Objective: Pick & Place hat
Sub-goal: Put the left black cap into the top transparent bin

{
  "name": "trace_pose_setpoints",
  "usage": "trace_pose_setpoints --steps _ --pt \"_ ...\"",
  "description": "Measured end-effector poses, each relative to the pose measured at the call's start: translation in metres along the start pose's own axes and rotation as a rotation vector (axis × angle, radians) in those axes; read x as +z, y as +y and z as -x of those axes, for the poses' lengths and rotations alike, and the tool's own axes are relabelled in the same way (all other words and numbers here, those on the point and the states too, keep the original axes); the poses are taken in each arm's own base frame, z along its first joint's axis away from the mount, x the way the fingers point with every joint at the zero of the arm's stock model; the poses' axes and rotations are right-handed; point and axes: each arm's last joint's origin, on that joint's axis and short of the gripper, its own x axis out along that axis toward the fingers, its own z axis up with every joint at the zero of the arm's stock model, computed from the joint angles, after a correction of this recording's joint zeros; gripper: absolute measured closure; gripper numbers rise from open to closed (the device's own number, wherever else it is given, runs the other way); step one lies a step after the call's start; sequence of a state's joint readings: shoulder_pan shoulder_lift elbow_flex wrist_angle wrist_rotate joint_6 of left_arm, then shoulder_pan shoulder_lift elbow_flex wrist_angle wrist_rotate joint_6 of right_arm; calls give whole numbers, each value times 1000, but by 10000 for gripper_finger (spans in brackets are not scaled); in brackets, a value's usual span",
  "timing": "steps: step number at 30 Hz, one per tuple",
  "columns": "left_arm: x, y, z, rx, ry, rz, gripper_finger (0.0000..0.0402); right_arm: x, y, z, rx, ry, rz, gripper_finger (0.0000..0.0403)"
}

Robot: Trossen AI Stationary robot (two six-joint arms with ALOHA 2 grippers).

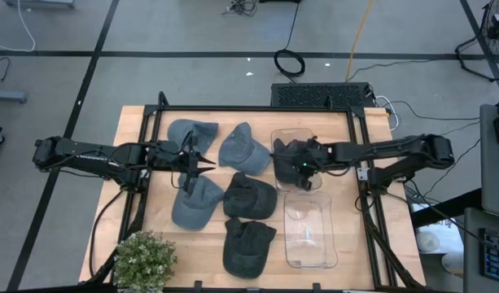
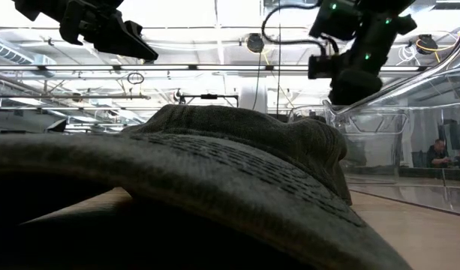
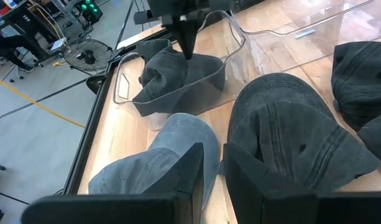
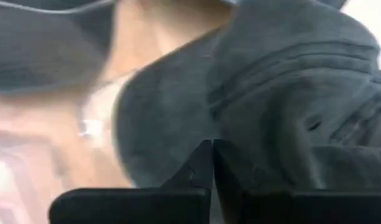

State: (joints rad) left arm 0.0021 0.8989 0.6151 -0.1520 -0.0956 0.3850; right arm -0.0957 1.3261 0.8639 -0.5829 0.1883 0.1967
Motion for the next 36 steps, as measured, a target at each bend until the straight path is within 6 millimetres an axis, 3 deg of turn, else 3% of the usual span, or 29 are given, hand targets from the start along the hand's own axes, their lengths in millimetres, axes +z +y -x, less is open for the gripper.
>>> trace_pose_setpoints --steps 8,11,22,27,31,36 --pt "0 0 0 0 0 0 330 -6 -9 -27 -11 176 -59 402" --pt "0 0 0 0 0 0 330 -5 -7 -28 -10 176 -47 403" --pt "0 0 0 0 0 0 330 14 -10 20 -26 -109 -47 403" --pt "0 0 0 0 0 0 330 24 -16 18 -14 -193 -68 403" --pt "0 0 0 0 0 0 330 25 -18 9 -8 -159 -58 403" --pt "0 0 0 0 0 0 330 32 -16 16 19 -256 -74 403"
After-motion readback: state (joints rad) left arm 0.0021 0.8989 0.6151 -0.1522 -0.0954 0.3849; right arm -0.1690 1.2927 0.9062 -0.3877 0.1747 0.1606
